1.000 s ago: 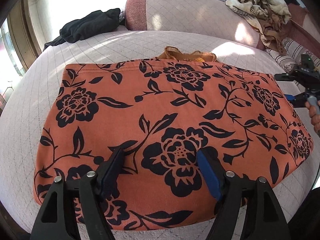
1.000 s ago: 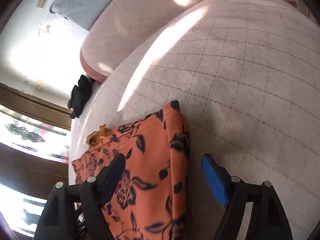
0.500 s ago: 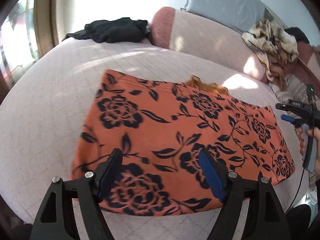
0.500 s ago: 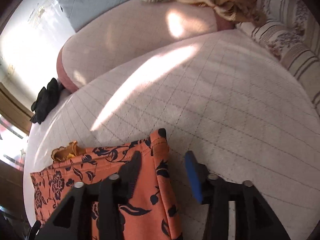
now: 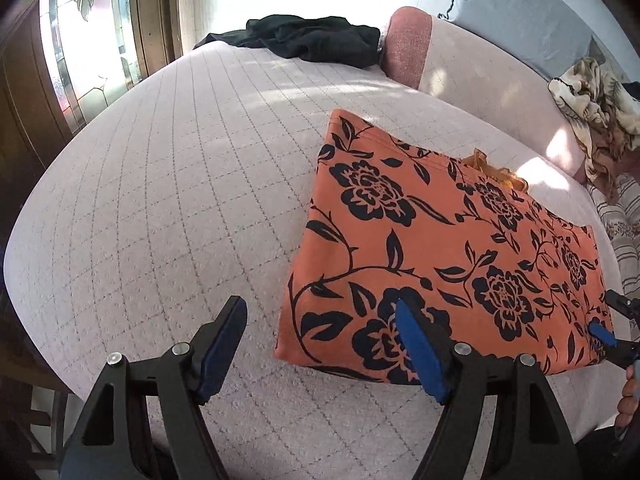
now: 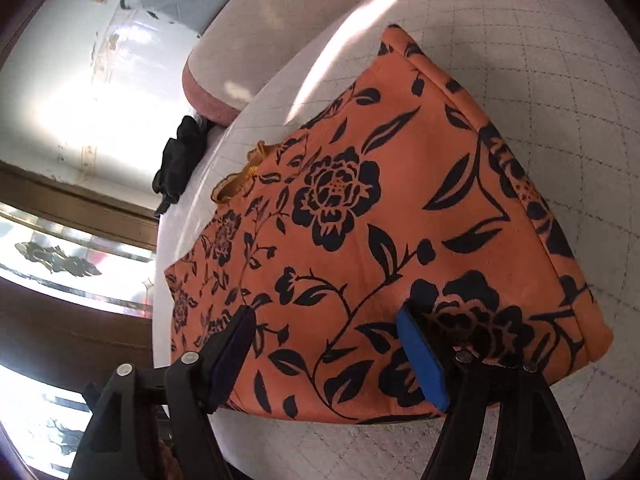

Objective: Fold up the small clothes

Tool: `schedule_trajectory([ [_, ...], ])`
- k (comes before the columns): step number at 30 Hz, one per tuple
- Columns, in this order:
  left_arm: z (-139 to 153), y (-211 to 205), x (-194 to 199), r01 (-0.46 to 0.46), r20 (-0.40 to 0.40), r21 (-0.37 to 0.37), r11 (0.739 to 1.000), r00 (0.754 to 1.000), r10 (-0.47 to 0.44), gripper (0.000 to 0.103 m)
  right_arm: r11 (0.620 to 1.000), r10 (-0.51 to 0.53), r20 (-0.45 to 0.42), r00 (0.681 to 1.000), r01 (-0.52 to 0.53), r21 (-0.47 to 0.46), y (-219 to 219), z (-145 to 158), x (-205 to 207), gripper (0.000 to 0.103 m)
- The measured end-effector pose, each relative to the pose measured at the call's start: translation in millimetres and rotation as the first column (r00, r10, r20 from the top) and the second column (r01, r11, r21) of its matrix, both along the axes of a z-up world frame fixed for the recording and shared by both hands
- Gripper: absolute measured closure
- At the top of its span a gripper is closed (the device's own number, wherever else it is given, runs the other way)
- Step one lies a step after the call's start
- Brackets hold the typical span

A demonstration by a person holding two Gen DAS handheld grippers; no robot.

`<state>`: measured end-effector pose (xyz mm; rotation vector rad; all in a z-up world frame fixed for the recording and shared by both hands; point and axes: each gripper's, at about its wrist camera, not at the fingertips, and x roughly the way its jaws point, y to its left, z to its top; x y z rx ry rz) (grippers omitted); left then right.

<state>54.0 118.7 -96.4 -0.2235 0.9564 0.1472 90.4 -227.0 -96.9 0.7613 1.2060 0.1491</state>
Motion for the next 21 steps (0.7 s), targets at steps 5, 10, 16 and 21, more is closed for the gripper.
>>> schedule_trajectory([
  [5,2,-26,18,0.066,0.030,0.011,0.998,0.997,-0.067,0.026,0.994,0.104,0.117,0.988,-0.106,0.010,13,30,22,0.026],
  [10,-31,-43,38,0.114,-0.037,0.095,0.989,0.993,-0.111,0.025,0.995,0.071,0.025,0.997,-0.073,0.073,-24,-8,66,0.024],
  [16,-33,-46,38,0.137,-0.028,0.135,0.981,0.991,-0.135,0.023,0.983,0.018,0.034,0.999,-0.024,0.182,-78,-41,138,0.025],
  [21,-35,-47,38,0.141,-0.019,0.143,0.980,0.990,-0.140,0.021,0.935,-0.156,0.035,0.987,0.136,0.327,-115,-65,159,0.025],
])
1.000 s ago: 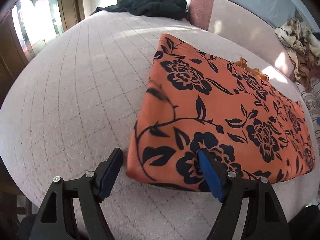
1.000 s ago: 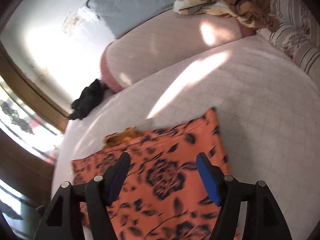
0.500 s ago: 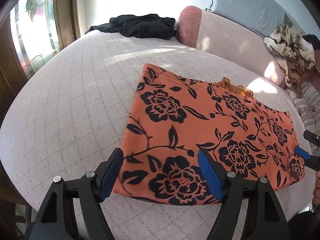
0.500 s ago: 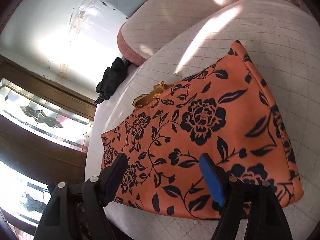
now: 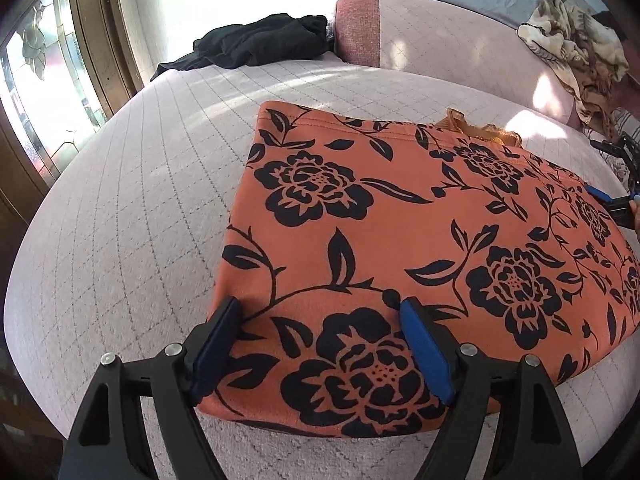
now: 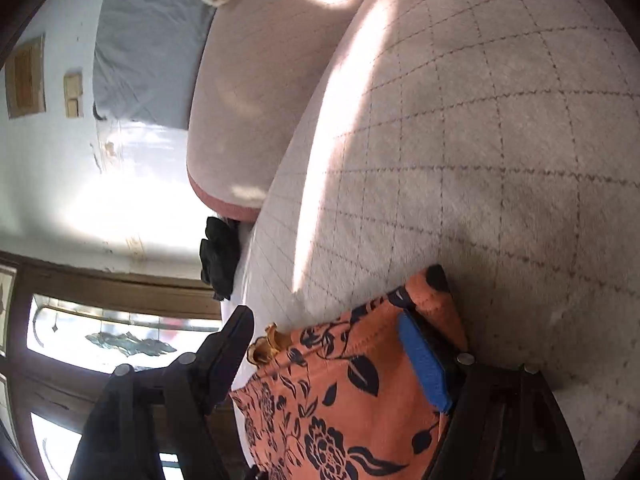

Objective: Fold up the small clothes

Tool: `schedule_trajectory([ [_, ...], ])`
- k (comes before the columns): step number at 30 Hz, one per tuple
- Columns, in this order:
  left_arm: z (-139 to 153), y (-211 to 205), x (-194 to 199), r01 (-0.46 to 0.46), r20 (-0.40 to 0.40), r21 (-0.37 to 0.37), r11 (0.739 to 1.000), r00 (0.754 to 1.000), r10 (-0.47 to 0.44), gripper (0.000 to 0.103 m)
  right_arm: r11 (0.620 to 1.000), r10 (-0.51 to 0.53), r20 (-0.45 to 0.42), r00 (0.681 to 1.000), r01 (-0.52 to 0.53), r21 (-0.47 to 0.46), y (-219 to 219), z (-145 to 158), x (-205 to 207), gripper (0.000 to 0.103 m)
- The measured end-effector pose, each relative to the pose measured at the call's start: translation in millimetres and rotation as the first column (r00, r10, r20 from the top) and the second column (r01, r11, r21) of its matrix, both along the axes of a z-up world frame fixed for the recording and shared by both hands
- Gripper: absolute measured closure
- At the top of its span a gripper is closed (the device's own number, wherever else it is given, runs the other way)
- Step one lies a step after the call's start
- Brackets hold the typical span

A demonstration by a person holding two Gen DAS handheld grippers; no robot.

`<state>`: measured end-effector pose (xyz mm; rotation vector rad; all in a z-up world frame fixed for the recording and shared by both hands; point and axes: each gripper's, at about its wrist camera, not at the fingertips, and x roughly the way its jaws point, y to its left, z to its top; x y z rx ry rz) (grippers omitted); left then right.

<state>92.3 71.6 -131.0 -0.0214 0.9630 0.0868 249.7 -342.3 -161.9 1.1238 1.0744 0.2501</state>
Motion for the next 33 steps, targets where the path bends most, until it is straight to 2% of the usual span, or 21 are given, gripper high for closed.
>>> schedule_trajectory([
  [2,1,1,0,-0.006,0.000,-0.011,1.000,1.000,0.006,0.021,0.998,-0.016,0.000,1.000,0.016,-0.056,0,11,-4,0.025],
  [5,6,3,-1,-0.015,-0.001,-0.033,0.999,1.000,0.015,0.021,0.994,-0.020,0.030,0.999,0.023,-0.107,11,46,-25,0.025],
  [8,16,9,-7,-0.030,0.002,-0.089,0.996,1.000,0.030,0.021,0.983,0.119,0.064,0.991,-0.108,-0.146,51,83,-62,0.023],
  [10,24,13,-15,-0.046,0.022,-0.111,0.993,0.999,0.049,0.021,0.972,0.199,0.050,0.979,-0.191,-0.139,81,93,-98,0.023],
  [12,29,18,-22,-0.056,0.031,-0.124,0.991,0.998,0.060,0.021,0.967,0.235,0.055,0.970,-0.228,-0.112,102,93,-137,0.023],
  [14,25,25,-24,-0.075,0.013,-0.130,0.989,0.997,0.077,0.021,0.971,0.220,0.047,0.974,-0.214,-0.108,111,82,-167,0.023],
  [15,17,29,-22,-0.087,-0.017,-0.123,0.989,0.996,0.086,0.021,0.971,0.203,0.022,0.979,-0.198,-0.133,110,71,-177,0.022],
  [17,-3,36,-14,-0.127,-0.132,-0.098,0.987,0.985,0.114,0.021,0.967,0.128,-0.084,0.988,-0.143,-0.212,97,45,-187,0.024],
  [18,-3,42,-16,-0.139,-0.129,-0.141,0.980,0.984,0.121,0.020,0.981,0.094,-0.072,0.993,-0.105,-0.164,91,42,-190,0.024],
  [19,0,46,-20,-0.156,-0.110,-0.155,0.976,0.984,0.140,0.020,0.985,0.082,-0.061,0.995,-0.090,-0.148,90,48,-192,0.024],
  [22,6,46,-24,-0.160,-0.100,-0.137,0.978,0.984,0.147,0.020,0.974,0.134,0.042,0.990,-0.124,-0.188,96,81,-194,0.021],
  [24,5,44,-23,-0.154,-0.107,-0.132,0.979,0.984,0.140,0.020,0.970,0.139,0.061,0.988,-0.124,-0.207,97,83,-193,0.018],
  [25,5,43,-24,-0.154,-0.105,-0.128,0.980,0.984,0.141,0.020,0.968,0.125,0.031,0.992,-0.115,-0.223,94,75,-191,0.015],
  [27,8,41,-25,-0.148,-0.099,-0.130,0.980,0.986,0.136,0.020,0.956,0.078,-0.087,0.993,-0.099,-0.276,83,48,-190,0.018],
  [29,11,41,-28,-0.138,-0.082,-0.117,0.984,0.988,0.129,0.020,0.970,0.044,-0.049,0.998,-0.055,-0.238,78,55,-192,0.017],
  [31,14,42,-26,-0.138,-0.072,-0.102,0.985,0.989,0.131,0.020,0.967,0.083,0.035,0.996,-0.072,-0.244,85,76,-192,0.017],
  [33,14,43,-25,-0.143,-0.074,-0.111,0.984,0.988,0.135,0.020,0.962,0.128,0.074,0.989,-0.105,-0.252,94,84,-188,0.017],
])
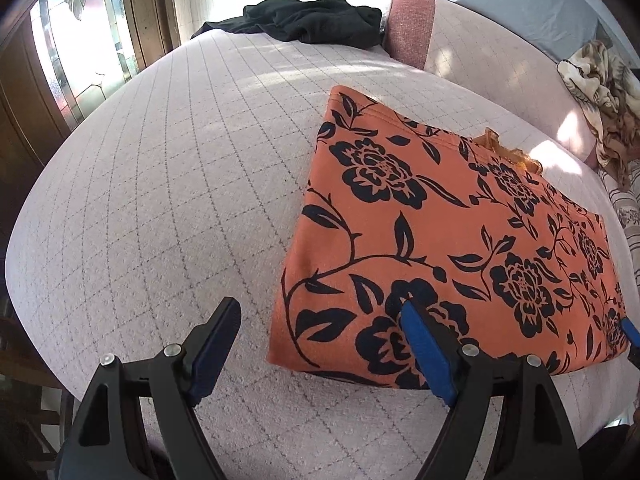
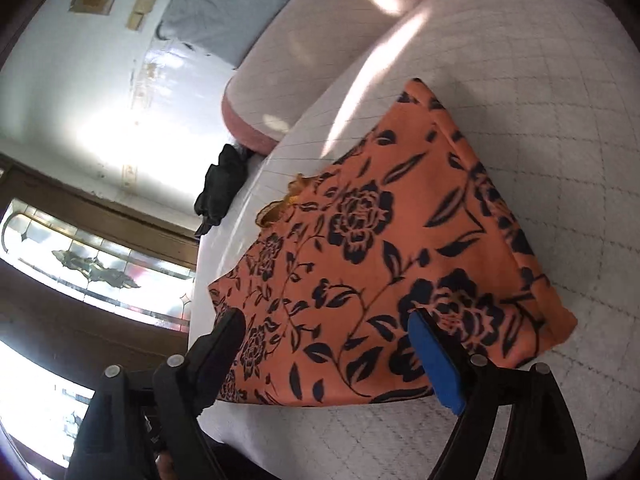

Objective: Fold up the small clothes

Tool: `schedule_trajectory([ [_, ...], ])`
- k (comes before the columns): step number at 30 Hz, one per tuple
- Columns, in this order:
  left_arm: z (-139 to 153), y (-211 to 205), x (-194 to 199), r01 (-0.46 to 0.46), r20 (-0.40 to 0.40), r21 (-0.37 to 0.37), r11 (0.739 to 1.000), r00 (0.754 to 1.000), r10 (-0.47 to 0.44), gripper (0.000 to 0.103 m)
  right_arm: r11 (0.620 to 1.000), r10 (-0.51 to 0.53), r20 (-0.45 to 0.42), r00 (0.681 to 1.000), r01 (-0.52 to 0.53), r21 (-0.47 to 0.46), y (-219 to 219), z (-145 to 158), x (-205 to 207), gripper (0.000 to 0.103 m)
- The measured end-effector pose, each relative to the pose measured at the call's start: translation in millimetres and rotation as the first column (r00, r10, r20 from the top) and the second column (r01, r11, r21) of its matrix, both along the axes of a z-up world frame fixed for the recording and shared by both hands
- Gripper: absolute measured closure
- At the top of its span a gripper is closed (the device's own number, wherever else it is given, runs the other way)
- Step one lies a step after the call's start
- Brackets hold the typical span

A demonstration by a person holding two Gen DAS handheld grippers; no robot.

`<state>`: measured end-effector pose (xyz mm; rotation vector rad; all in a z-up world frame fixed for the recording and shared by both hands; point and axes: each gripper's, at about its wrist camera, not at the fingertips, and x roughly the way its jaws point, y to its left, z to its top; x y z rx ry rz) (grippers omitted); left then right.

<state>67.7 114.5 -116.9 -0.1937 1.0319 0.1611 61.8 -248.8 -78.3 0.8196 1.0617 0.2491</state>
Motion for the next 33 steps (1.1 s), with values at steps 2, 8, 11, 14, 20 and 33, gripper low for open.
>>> schedule_trajectory([
  [2,1,-1,1,-0.008,0.001,0.004,1.000,1.000,0.008,0.020,0.999,-0.014,-0.060,0.998,0.012,-0.032,0,-18,5,0.017],
  [8,25,-7,-3,-0.001,0.095,0.073,0.997,0.996,-0.006,0.020,0.999,-0.028,-0.031,0.999,0.027,-0.023,5,-4,-4,0.016],
  [11,34,-19,0,0.018,0.132,0.057,0.998,0.991,-0.025,0.020,0.998,-0.058,-0.003,0.998,0.058,-0.010,11,8,-24,0.016],
  [14,34,-41,6,0.075,0.137,0.073,0.995,0.987,-0.084,0.020,0.989,-0.148,-0.083,0.985,0.150,0.014,9,-8,-53,0.016],
  [20,20,-72,10,0.136,0.105,0.080,0.988,0.984,-0.144,0.020,0.956,-0.282,-0.150,0.947,0.290,0.034,-17,-31,-65,0.016],
  [33,15,-117,19,0.216,0.086,0.129,0.968,0.970,-0.228,0.020,0.909,-0.399,-0.183,0.899,0.413,0.048,-46,-56,-29,0.073],
])
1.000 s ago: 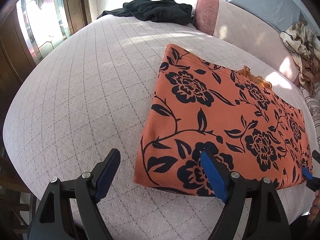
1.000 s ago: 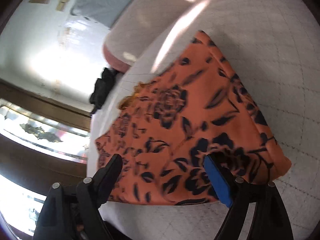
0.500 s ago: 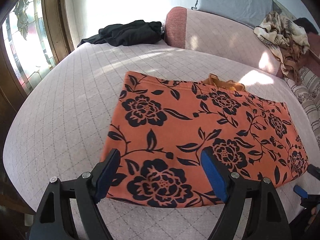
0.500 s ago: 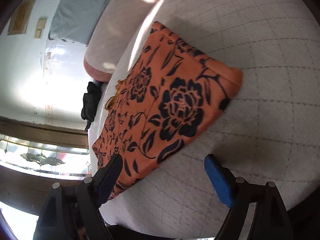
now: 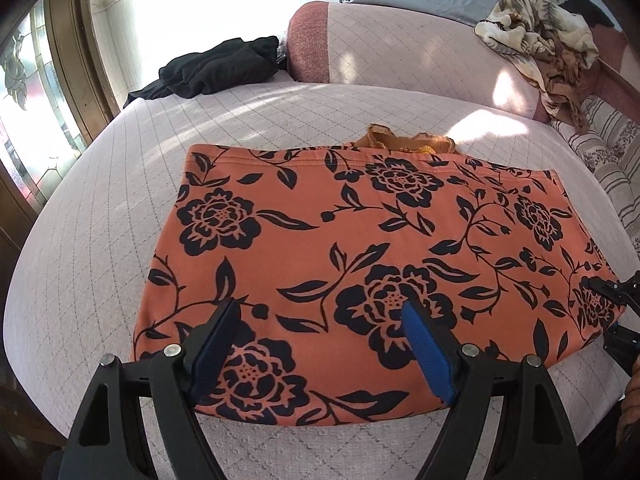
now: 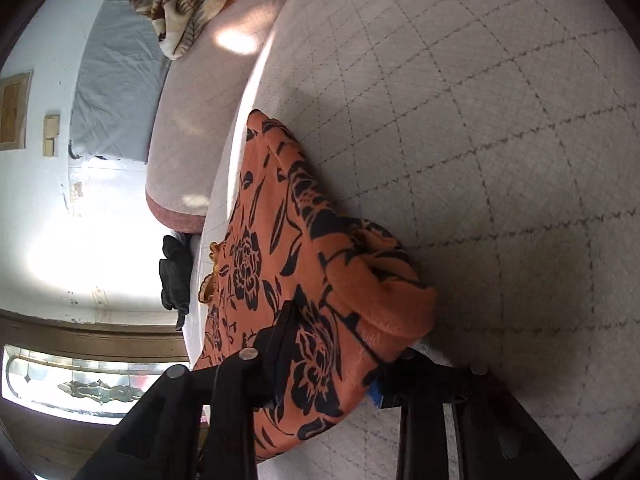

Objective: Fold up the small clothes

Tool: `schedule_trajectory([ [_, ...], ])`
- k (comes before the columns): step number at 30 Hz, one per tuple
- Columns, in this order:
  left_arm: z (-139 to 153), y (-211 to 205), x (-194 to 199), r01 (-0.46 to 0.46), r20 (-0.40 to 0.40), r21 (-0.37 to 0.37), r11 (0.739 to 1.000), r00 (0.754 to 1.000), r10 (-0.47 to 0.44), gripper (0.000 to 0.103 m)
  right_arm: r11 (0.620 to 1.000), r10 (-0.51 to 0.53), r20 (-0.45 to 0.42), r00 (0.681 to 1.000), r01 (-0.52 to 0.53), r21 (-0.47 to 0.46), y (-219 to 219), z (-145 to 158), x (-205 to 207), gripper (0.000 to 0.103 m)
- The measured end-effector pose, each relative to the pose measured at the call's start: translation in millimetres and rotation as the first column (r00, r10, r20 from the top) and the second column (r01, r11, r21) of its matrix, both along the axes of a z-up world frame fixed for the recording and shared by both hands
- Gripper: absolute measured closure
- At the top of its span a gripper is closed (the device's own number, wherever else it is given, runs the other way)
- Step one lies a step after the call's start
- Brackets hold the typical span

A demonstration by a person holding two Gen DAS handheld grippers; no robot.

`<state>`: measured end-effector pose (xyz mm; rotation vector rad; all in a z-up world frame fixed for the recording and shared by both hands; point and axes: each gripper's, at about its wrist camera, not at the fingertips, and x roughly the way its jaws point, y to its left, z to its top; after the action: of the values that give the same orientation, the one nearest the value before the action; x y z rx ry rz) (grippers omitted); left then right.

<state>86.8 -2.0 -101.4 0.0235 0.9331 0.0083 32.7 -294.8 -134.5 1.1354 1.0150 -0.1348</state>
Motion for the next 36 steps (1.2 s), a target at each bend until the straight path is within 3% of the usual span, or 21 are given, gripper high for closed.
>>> schedule_trajectory([
  [2,2,-7,1,0.014,0.008,0.007,1.000,1.000,-0.014,0.020,0.997,0.043,0.019,0.999,-0.042,-0.065,8,13,5,0.083],
  [4,2,-13,1,0.022,0.019,0.015,1.000,1.000,-0.022,0.020,0.979,0.102,0.053,0.993,-0.091,-0.184,18,36,9,0.084],
  [6,-3,-19,5,0.029,-0.006,0.018,0.999,1.000,-0.029,0.020,0.964,0.131,0.053,0.990,-0.114,-0.239,23,44,12,0.084],
  [8,-18,-24,13,0.034,-0.070,0.022,0.999,0.997,-0.033,0.020,0.964,0.135,-0.021,0.991,-0.136,-0.231,23,26,13,0.078],
  [9,-25,-26,16,0.038,-0.104,0.038,0.999,0.994,-0.034,0.020,0.979,0.112,-0.035,0.993,-0.117,-0.169,18,14,9,0.076],
  [10,-25,-26,15,0.036,-0.094,0.035,0.999,0.995,-0.032,0.020,0.991,0.082,-0.001,0.997,-0.081,-0.108,14,9,3,0.070],
  [13,-18,-24,13,0.023,-0.075,0.008,1.000,0.997,-0.022,0.020,0.995,0.074,0.074,0.995,-0.068,-0.080,11,21,-1,0.022],
  [15,-12,-26,14,0.021,-0.056,0.006,1.000,0.998,-0.020,0.020,0.991,0.076,0.104,0.992,-0.064,-0.116,13,32,0,0.021],
  [19,-8,-29,16,0.026,-0.047,-0.014,1.000,0.999,-0.027,0.020,0.992,0.084,0.082,0.993,-0.076,-0.099,16,29,7,0.021],
  [25,-22,-33,23,0.019,-0.092,-0.004,1.000,0.996,-0.019,0.020,0.989,0.099,0.060,0.993,-0.092,-0.117,20,24,12,0.021],
  [32,-11,-29,23,0.017,-0.051,-0.010,1.000,0.999,-0.018,0.020,0.985,0.110,0.067,0.992,-0.100,-0.139,20,29,18,0.021],
  [36,-30,-28,30,0.018,-0.107,-0.007,1.000,0.994,-0.019,0.020,0.987,0.096,0.051,0.994,-0.088,-0.135,18,24,17,0.021],
])
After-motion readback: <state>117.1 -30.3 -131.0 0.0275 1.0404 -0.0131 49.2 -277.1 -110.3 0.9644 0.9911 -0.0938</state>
